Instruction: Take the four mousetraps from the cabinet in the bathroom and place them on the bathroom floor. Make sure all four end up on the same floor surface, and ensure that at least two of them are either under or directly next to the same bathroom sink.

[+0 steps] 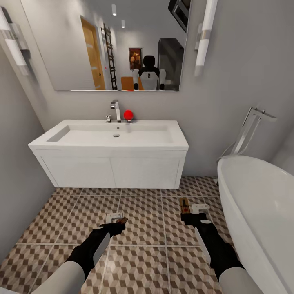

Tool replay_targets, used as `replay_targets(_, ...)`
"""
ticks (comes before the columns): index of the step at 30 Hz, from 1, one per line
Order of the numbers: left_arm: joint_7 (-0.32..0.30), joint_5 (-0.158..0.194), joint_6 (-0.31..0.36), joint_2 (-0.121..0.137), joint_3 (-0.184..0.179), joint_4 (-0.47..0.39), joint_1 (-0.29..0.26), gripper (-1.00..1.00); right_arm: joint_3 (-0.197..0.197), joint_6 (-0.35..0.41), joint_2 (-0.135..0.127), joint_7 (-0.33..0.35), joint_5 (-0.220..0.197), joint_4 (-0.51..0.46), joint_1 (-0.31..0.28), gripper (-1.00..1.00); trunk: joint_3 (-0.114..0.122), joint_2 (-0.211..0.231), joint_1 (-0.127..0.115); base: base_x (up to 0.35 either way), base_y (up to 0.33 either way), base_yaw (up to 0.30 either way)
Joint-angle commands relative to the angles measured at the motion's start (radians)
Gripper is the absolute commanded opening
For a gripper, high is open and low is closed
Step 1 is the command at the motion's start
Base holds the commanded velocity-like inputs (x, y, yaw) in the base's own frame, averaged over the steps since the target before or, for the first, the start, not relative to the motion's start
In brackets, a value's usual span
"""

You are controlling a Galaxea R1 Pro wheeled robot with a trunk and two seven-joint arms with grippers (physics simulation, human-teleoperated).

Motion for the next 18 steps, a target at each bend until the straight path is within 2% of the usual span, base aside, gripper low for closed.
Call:
replay_targets(1, 0.009, 0.011, 0.004, 0.001, -0.006, -0.002, 0.000, -1.00, -0.001, 0.006, 0.001, 0.000, 0.005, -0.002, -0.001, -1.00, -0.005, -0.008, 0.004, 0.000, 0.000, 0.000)
replay_targets(15, 0.009, 0.011, 0.004, 0.001, -0.006, -0.001, 0.000, -1.00, -0.001, 0.005, 0.001, 0.000, 0.005, -0.002, -0.001, -1.00, -0.071, -0.106, 0.058, 0.000, 0.000, 0.000)
replay_targets(18, 0.009, 0.010, 0.004, 0.001, -0.006, -0.001, 0.000, -1.00, -0.002, 0.003, 0.000, 0.000, 0.006, -0.002, -0.001, -1.00, -0.075, -0.106, 0.058, 0.000, 0.000, 0.000)
